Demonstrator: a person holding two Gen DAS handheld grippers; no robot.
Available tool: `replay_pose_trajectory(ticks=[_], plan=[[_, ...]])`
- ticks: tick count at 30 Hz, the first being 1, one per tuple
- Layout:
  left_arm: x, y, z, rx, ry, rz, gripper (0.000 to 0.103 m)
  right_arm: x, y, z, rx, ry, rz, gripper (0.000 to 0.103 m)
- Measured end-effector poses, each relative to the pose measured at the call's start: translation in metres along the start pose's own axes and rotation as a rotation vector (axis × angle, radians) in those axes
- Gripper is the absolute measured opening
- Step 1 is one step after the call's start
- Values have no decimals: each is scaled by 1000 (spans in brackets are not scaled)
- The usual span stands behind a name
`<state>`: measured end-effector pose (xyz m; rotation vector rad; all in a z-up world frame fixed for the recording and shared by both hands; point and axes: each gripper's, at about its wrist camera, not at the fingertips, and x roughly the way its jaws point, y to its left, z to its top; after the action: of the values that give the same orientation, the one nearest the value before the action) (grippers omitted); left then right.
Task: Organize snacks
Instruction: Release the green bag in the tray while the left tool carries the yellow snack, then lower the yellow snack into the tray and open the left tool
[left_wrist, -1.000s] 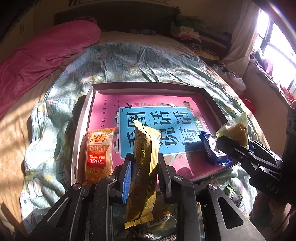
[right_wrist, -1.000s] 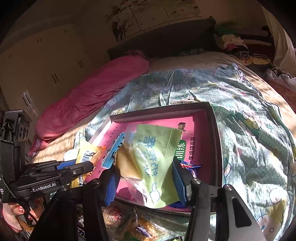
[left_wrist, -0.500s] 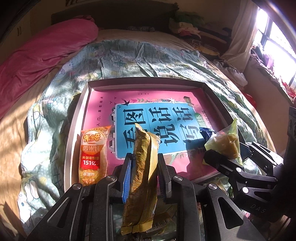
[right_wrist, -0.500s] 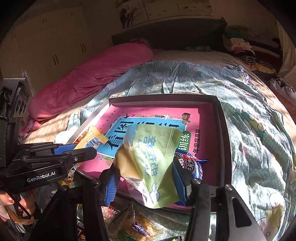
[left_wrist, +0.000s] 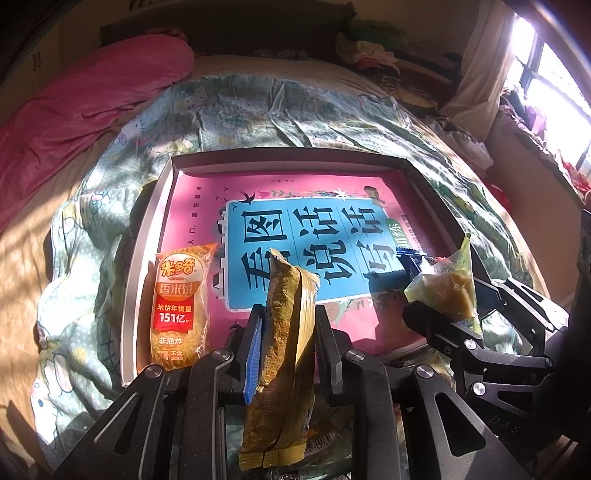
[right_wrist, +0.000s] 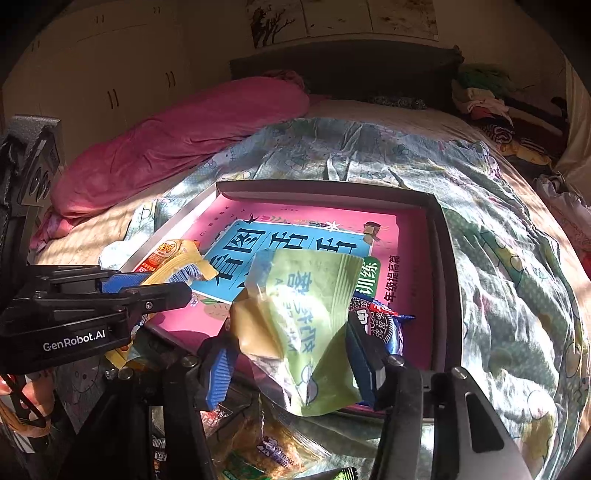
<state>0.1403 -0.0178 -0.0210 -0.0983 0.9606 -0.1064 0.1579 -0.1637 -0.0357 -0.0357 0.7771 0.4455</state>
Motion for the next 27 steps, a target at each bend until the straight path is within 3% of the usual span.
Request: replay_pose_trajectory(ticks=[18, 27], plan=[[6, 1, 4, -6, 4, 17, 26, -5, -6, -1, 24, -2, -21, 68], [7, 4, 7, -12, 3, 19, 26, -7, -11, -1, 40, -9, -22, 68]])
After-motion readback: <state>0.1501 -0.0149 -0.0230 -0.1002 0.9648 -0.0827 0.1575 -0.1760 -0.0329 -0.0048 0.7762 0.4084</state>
